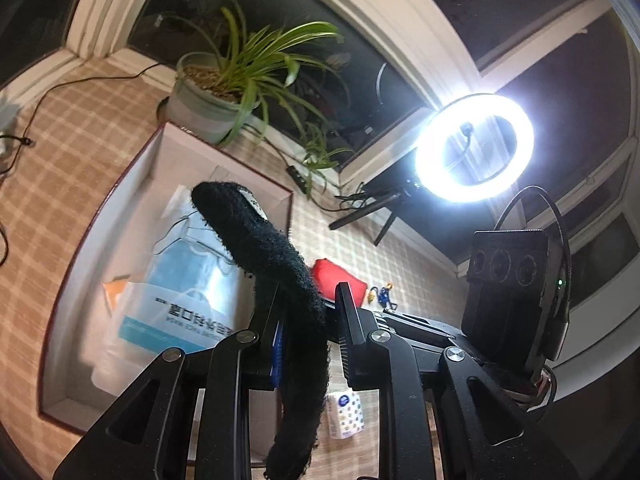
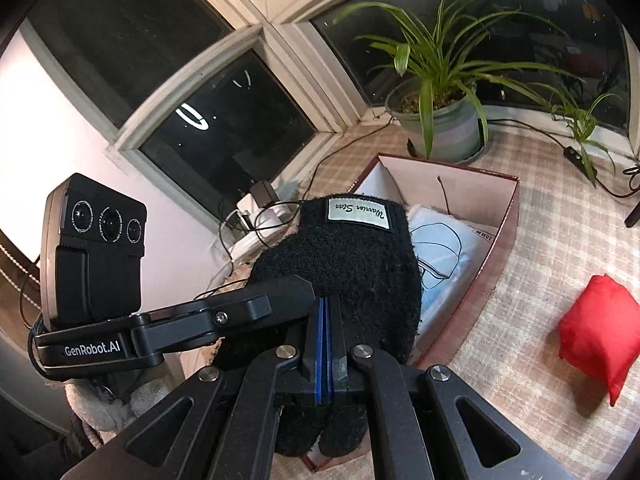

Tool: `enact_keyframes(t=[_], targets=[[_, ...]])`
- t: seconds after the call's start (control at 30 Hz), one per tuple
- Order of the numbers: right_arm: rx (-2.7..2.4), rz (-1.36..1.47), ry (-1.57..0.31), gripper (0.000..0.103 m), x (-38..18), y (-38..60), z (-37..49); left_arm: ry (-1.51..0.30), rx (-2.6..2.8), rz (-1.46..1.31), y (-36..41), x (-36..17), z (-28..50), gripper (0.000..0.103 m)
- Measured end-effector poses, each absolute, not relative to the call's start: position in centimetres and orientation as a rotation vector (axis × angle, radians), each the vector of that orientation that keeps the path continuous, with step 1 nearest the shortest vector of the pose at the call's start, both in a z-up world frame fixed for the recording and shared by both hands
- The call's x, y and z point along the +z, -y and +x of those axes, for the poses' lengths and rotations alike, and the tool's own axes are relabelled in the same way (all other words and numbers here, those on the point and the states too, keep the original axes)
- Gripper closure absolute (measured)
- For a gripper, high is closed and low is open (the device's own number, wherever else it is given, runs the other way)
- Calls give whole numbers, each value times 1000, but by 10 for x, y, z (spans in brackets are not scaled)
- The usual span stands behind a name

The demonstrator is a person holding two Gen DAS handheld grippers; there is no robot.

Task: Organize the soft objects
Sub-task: 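Carry the black glove with both tools over the cardboard box, then open both tools to drop the glove into the box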

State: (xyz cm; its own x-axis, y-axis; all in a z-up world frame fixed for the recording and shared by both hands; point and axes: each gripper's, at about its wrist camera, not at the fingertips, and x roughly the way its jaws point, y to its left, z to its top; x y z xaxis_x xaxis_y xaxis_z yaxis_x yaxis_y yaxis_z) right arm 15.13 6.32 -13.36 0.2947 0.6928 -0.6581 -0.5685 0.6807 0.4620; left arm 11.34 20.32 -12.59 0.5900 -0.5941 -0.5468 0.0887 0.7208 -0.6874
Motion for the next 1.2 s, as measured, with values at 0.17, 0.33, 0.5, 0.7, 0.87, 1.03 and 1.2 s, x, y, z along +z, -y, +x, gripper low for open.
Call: enact_keyframes(t=[0.17,0.33,0.5,0.7,0.87,1.03,1.2], targets=[[825,140,-976,100,-145,-75,161,-890,-420,-674,-213,-137,122,85],[801,138,-983,96,-150,-76,167,-918,-372,-675,-224,-144,128,75],[778,130,-974,62,-149,-64,166,-906,-285,-658,-239,-144,125,58],[757,155,-966,47,-147,-43,162,-877,-215,-626,-249,-136,116,54],[738,173,-955,46,-145,-19,154,-829,-164,-579,-252,-122,105,53],[710,165,-916,46,-138,13,142,-779,-155,-535,-246,-105,88,53],[673,185,-883,46,-130,59,127,-754,-179,-501,-225,-96,71,52]])
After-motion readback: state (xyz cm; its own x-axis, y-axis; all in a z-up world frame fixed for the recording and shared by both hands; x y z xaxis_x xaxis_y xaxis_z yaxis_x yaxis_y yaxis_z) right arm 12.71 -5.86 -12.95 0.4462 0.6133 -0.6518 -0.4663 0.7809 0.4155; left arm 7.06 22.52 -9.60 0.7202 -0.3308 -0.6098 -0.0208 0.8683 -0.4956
